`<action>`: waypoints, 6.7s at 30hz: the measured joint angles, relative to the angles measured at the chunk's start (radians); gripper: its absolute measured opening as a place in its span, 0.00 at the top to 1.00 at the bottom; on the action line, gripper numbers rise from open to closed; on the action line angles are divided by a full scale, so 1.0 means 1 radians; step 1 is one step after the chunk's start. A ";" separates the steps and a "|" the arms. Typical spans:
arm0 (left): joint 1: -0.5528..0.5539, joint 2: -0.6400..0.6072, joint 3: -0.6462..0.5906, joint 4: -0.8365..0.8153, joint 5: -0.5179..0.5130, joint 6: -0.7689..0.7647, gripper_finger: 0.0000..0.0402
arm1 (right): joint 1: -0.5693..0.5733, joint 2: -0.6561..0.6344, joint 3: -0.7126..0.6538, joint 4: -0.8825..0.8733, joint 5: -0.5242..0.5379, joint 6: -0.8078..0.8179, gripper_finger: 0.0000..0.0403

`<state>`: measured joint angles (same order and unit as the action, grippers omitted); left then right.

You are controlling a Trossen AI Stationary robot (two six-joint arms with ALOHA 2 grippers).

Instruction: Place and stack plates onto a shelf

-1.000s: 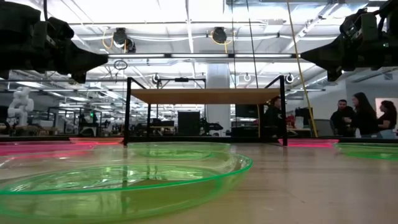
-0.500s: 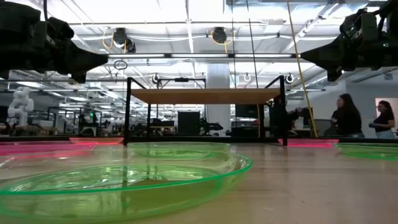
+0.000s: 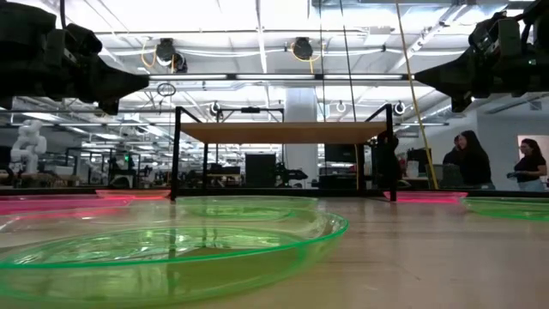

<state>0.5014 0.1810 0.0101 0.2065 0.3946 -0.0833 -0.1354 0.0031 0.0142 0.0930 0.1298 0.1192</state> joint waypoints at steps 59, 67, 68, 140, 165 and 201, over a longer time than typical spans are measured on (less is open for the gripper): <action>0.000 0.000 0.000 0.006 0.000 0.000 0.99 | -0.001 0.138 0.098 0.109 0.166 -0.117 0.99; 0.000 0.000 0.000 0.006 0.000 0.000 0.99 | -0.001 0.302 0.216 0.003 0.216 -0.197 0.89; 0.000 0.000 0.000 0.006 0.000 0.000 0.99 | 0.000 0.318 0.230 0.001 0.225 -0.208 0.87; 0.000 0.000 0.000 0.007 0.000 0.000 0.99 | -0.161 1.088 0.320 -0.328 0.442 -0.007 0.54; 0.000 0.000 0.000 0.007 0.000 0.000 0.99 | -0.206 1.200 0.319 -0.280 0.444 -0.011 0.97; 0.000 0.000 0.000 0.007 0.000 0.000 0.99 | -0.205 0.663 0.319 -0.241 0.530 0.086 1.00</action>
<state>0.5014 0.1814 0.0101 0.2134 0.3943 -0.0830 -0.3401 0.6661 0.3328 -0.1478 0.6597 0.2049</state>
